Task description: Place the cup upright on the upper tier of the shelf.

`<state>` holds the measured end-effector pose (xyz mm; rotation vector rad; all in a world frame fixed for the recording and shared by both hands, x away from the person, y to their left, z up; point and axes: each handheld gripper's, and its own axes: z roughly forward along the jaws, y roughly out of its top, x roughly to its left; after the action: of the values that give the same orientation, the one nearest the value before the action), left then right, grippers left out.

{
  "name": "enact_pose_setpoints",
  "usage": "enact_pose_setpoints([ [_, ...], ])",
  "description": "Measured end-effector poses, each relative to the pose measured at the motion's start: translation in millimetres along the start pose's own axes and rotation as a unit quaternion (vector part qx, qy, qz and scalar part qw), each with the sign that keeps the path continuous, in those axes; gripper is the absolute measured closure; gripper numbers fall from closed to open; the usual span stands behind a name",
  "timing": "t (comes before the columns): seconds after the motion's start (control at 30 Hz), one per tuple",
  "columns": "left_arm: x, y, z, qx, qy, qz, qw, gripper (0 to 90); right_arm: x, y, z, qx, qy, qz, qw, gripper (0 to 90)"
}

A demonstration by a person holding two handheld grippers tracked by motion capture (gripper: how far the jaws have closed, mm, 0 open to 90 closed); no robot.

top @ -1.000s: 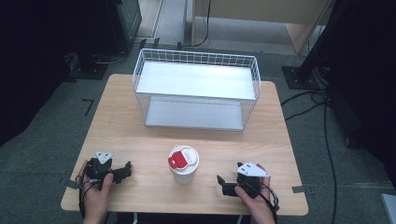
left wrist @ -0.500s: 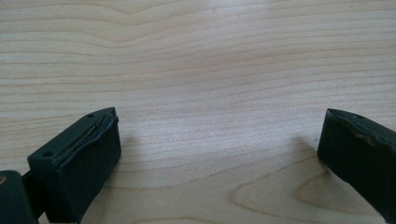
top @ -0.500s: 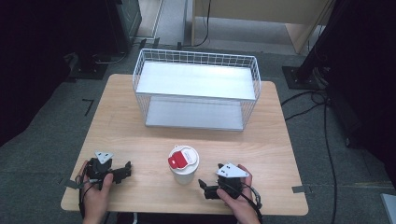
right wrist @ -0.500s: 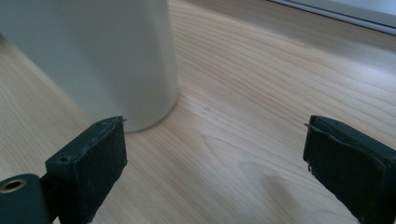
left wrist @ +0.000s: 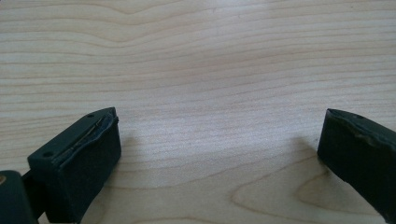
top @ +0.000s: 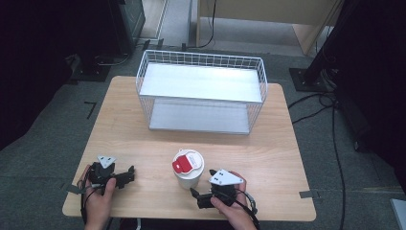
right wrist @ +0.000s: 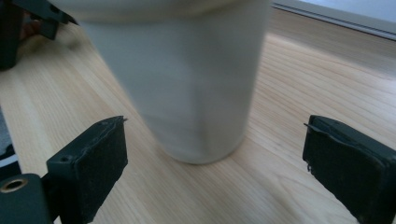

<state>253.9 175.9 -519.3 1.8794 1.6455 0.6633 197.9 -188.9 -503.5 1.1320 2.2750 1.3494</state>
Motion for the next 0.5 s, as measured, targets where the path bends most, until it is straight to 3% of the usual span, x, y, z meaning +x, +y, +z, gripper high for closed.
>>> enact_pose_setpoints([
  [0.5,0.0,0.0,0.0,0.000,0.000,0.000,1.0000,0.0,16.5,7.8,12.7,-0.040,0.013,0.024,0.9988,11.5],
])
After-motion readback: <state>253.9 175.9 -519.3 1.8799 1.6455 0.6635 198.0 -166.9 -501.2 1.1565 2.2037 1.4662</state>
